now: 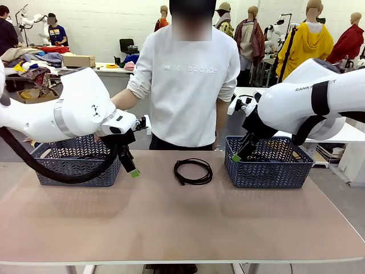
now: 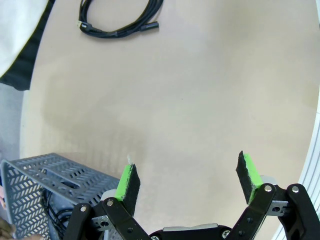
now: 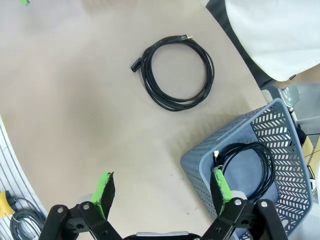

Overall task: Organize the cables according to human instructions.
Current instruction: Pick up a bundle of cables and place it in the basket indicated by the human.

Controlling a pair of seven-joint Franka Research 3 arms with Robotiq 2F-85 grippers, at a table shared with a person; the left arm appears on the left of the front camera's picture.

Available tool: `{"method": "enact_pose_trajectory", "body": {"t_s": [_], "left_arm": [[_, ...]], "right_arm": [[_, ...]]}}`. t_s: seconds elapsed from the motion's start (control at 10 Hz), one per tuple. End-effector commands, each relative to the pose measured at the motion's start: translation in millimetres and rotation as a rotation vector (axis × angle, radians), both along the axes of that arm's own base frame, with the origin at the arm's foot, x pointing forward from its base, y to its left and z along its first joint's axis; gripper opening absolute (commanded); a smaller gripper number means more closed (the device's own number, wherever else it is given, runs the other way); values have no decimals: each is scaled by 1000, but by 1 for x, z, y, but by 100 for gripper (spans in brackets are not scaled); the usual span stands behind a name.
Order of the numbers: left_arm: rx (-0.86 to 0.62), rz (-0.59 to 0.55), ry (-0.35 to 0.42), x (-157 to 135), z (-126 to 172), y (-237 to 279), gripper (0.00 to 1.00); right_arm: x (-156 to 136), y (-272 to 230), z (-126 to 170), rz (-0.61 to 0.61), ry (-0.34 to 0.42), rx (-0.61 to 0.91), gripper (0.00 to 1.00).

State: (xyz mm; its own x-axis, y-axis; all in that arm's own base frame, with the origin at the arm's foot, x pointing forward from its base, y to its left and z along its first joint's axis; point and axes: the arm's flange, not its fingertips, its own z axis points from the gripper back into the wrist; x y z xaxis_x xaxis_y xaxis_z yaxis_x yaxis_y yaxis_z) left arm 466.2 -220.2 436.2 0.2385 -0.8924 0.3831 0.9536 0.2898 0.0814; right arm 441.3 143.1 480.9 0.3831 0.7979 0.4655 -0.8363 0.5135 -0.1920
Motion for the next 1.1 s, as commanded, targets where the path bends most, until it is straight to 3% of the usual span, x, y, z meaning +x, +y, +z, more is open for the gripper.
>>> {"method": "enact_pose_trajectory", "body": {"t_s": [0.0, 0.8, 1.0], "left_arm": [[6, 0, -2, 0, 2, 2, 100], [0, 0, 0, 0, 0, 0, 100], [102, -89, -19, 22, 6, -14, 100]], "right_arm": [[0, 0, 1, -7, -2, -1, 100], [0, 0, 1, -7, -2, -1, 100], [0, 0, 1, -7, -2, -1, 100]]}}
